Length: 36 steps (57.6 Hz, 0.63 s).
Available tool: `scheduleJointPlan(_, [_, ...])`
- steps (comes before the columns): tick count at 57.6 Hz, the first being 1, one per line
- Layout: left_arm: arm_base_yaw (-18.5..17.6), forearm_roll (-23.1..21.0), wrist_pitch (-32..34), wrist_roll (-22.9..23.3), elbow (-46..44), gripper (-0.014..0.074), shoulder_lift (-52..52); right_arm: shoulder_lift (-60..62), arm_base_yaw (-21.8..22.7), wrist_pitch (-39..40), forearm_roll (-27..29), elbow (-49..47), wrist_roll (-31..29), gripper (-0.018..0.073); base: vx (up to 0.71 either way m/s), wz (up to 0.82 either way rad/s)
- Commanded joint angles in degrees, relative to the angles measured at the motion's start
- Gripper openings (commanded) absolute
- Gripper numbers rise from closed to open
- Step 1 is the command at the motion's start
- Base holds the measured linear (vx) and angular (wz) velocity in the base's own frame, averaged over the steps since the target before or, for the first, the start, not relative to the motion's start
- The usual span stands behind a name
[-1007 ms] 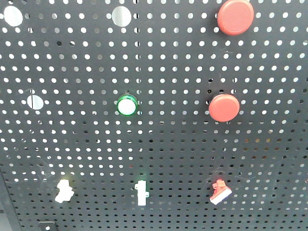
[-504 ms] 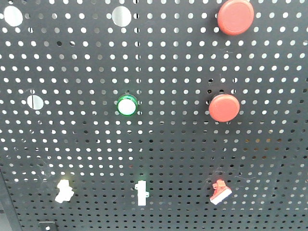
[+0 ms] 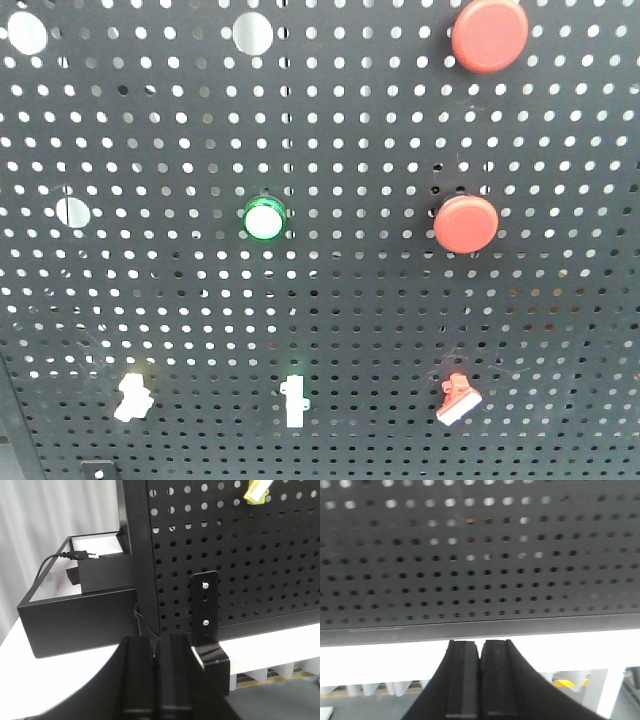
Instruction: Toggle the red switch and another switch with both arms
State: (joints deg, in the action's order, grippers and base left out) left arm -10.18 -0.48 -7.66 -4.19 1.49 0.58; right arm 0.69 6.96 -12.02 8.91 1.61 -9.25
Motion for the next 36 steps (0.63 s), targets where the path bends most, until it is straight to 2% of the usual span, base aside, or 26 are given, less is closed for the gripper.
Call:
scheduleJointPlan(1, [-0.09, -0.35, 4.32, 0.55, 1.13, 0.0003, 0.50, 0.70, 0.60, 5.26, 0.03, 0.46, -0.20, -0.0001, 0.00, -0.01])
scheduleJointPlan(36, [-0.09, -0.35, 4.32, 0.55, 1.13, 0.0003, 0.50, 0.64, 0.60, 5.07, 0.03, 0.51, -0.18, -0.0001, 0.00, 0.00])
